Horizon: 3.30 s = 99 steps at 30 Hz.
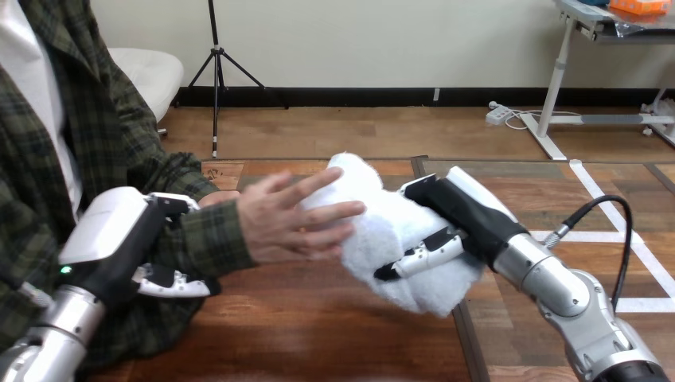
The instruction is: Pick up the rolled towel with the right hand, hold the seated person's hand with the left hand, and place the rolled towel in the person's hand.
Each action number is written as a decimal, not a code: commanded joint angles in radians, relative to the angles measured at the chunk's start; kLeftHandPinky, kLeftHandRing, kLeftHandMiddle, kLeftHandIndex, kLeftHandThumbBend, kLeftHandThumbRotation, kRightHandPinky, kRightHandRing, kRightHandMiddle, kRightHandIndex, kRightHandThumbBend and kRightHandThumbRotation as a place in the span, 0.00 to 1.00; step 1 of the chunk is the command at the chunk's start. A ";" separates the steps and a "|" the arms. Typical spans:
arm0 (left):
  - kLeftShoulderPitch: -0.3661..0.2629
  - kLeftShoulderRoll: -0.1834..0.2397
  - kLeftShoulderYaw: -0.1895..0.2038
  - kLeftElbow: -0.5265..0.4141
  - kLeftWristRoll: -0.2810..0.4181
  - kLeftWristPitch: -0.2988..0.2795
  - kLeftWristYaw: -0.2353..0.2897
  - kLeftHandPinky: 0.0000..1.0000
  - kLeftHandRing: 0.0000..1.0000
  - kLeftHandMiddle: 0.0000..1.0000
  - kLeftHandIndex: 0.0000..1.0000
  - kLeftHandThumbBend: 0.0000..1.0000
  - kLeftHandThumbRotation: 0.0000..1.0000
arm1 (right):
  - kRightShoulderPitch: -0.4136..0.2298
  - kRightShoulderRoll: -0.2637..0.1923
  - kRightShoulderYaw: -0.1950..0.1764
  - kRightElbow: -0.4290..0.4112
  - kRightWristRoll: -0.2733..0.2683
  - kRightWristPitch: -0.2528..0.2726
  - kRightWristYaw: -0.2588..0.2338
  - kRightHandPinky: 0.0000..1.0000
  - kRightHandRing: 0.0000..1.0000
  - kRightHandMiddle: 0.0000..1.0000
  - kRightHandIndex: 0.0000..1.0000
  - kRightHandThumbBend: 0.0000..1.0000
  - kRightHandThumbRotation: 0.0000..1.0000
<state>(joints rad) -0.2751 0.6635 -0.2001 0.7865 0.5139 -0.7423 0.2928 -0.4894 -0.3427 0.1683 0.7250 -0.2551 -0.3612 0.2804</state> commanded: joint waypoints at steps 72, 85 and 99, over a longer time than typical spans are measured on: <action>0.004 -0.173 0.011 -0.085 -0.008 0.069 0.010 0.27 0.33 0.41 0.46 0.92 0.00 | -0.198 0.173 0.051 -0.125 -0.055 0.059 -0.034 0.08 0.12 0.15 0.14 0.73 0.00; 0.002 -0.169 0.016 -0.066 -0.008 0.066 0.019 0.38 0.43 0.51 0.53 0.94 0.11 | -0.192 0.161 0.062 -0.154 -0.115 0.123 -0.061 0.31 0.40 0.45 0.44 0.85 0.05; 0.005 -0.137 0.007 -0.064 0.041 0.081 0.046 0.59 0.66 0.72 0.76 1.00 0.39 | -0.163 0.109 0.084 -0.257 -0.188 0.205 -0.021 0.68 0.79 0.82 0.82 0.97 0.44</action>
<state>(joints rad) -0.2339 0.5648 -0.1609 0.7136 0.5379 -0.6573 0.3438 -0.5390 -0.2341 0.2317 0.5790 -0.4320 -0.1652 0.2492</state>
